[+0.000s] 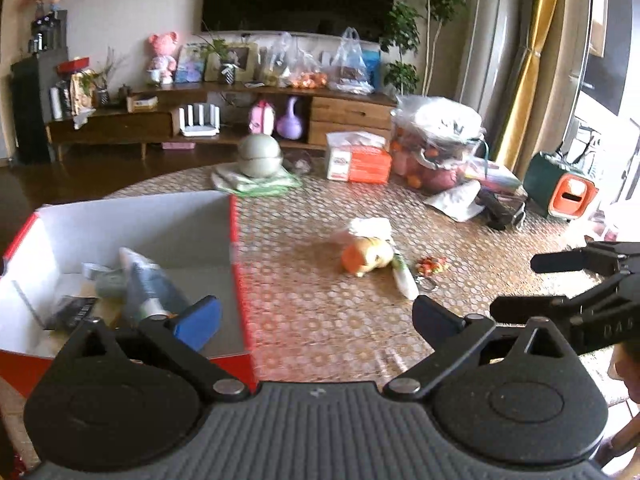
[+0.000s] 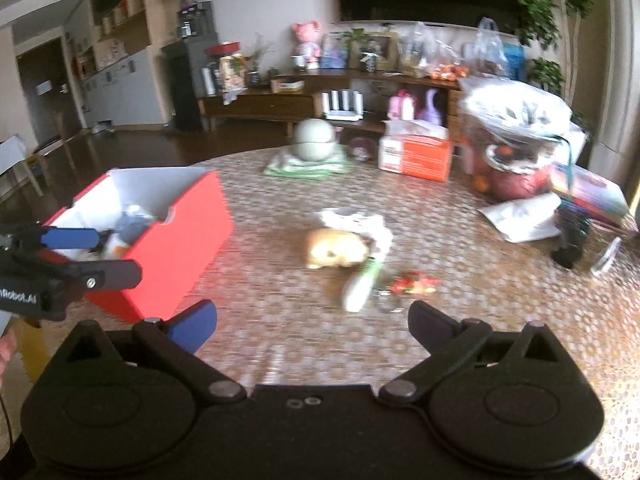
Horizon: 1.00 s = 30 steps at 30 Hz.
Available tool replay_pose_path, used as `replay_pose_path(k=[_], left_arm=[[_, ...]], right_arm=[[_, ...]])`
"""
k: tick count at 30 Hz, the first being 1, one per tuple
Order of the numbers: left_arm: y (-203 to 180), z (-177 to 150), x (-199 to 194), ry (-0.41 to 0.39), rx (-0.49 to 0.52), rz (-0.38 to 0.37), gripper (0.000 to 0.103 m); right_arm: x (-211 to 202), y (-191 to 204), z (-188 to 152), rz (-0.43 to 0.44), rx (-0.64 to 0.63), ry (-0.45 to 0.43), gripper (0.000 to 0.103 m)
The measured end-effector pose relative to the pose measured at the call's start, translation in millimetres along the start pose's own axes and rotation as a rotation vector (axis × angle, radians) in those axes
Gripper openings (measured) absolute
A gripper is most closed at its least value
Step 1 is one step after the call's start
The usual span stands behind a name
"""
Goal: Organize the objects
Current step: 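Move both tools back to the items on the table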
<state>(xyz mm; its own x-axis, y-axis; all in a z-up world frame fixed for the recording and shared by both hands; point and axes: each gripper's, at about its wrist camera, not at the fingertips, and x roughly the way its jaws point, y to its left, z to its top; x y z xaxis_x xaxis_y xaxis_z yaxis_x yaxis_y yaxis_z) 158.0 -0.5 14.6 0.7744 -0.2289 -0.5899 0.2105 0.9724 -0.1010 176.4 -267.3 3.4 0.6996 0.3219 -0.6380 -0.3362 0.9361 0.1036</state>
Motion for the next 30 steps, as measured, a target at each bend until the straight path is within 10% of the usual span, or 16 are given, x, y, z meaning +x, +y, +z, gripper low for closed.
replay_pose_path(k=[30], left_arm=[[-69,29,175,0.083,0.148,0.022,0.103]], right_arm=[[119,-88,3,-0.068,-0.082,0.107,0.091]])
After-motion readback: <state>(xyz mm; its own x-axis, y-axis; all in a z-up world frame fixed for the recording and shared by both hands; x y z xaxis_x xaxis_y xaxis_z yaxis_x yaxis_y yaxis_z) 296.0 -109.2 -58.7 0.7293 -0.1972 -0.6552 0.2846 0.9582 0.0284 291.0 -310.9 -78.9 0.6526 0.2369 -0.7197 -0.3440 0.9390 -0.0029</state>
